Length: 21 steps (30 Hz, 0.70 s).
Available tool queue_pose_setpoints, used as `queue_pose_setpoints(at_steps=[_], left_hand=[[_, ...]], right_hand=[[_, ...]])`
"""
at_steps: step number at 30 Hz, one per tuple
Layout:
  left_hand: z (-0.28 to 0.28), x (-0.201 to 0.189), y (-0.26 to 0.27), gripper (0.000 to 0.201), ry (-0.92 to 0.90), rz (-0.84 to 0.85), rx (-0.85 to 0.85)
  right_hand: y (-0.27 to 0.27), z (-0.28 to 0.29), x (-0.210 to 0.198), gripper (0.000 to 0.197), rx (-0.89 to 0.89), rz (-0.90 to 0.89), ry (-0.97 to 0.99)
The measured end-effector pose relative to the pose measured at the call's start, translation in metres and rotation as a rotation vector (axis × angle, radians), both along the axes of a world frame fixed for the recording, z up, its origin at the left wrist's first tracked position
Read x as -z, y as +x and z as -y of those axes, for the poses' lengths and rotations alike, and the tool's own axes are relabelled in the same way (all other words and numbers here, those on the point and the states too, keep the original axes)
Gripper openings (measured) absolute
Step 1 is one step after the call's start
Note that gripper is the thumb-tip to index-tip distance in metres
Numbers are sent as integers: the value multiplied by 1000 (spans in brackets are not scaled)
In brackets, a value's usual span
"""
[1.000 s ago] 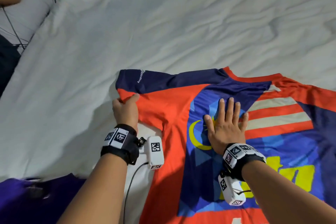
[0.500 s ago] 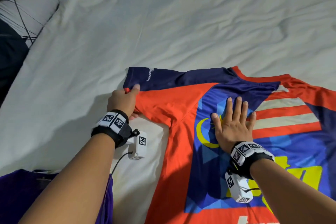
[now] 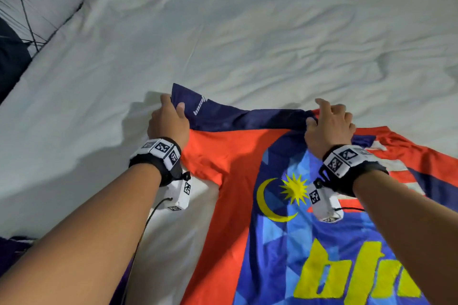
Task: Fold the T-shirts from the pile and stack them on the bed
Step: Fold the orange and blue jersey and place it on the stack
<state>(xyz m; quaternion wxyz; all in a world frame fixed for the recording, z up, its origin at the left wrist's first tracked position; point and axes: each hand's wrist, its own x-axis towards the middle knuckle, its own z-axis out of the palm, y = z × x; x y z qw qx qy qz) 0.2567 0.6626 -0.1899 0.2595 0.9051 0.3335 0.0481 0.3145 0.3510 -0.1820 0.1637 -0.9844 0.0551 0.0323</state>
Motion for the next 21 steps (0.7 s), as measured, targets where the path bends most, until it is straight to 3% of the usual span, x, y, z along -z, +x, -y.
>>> queue_pose_setpoints(at_steps=[4, 9, 12, 14, 16, 18, 21], left_hand=[[-3, 3, -5, 37, 99, 26, 67], [-19, 14, 0, 41, 154, -36, 18], [-20, 13, 2, 47, 166, -99, -6], [-13, 10, 2, 47, 187, -116, -45], [3, 5, -4, 53, 319, -97, -17], [31, 2, -16, 66, 456, -47, 210], [85, 16, -39, 73, 478, -92, 805]], right_hand=[[21, 3, 10, 29, -40, -104, -200], [36, 9, 7, 14, 11, 90, -104], [38, 13, 9, 20, 31, 128, -51], [34, 12, 11, 32, 72, 154, 27], [19, 7, 11, 48, 78, 200, 119], [-8, 1, 15, 57, -34, 242, 126], [-62, 0, 32, 63, -195, 138, 59]])
